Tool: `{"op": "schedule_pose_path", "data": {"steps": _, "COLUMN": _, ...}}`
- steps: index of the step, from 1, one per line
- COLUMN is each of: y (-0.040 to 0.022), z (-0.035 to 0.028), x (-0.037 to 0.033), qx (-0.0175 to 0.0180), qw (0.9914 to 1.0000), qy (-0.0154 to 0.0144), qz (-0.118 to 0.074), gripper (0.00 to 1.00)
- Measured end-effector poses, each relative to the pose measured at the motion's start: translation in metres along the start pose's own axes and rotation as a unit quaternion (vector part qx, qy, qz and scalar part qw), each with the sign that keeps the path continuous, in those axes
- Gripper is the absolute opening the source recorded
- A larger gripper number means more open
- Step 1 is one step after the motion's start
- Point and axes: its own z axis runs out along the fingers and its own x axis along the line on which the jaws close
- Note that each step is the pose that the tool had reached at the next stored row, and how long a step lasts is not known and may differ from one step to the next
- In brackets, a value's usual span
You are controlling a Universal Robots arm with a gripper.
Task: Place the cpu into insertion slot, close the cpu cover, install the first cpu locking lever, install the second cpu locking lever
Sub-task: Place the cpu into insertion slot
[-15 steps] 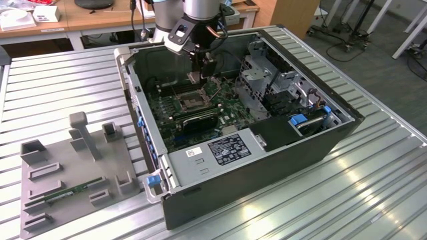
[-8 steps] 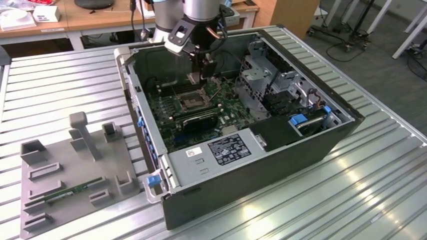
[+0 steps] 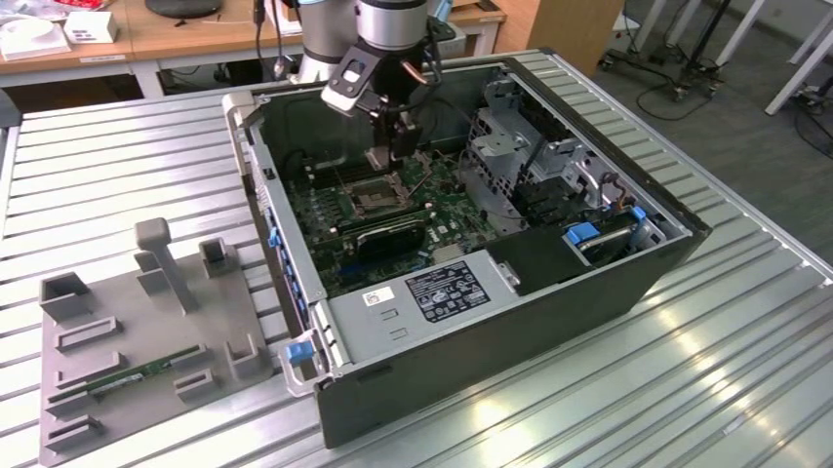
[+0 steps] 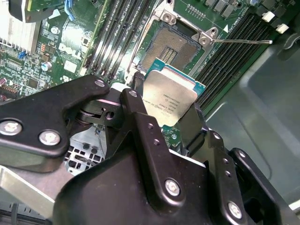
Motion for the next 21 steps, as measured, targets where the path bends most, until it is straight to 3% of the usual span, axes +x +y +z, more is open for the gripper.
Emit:
{"op": "schedule_pose_path", "data": {"steps": 8, "y": -0.0008, "z": 0.0115, "x": -0.0002, "qx": 0.0000, "qw": 1.00000, "qy": 0.0000, "qz": 0.000, "gripper": 0.54}}
{"op": "schedule_pose_path", "data": {"steps": 21, "y": -0.0010, "z": 0.0157, "x": -0.0003, "qx": 0.0000, "qw": 1.00000, "qy": 0.0000, "qz": 0.000, "gripper": 0.54}}
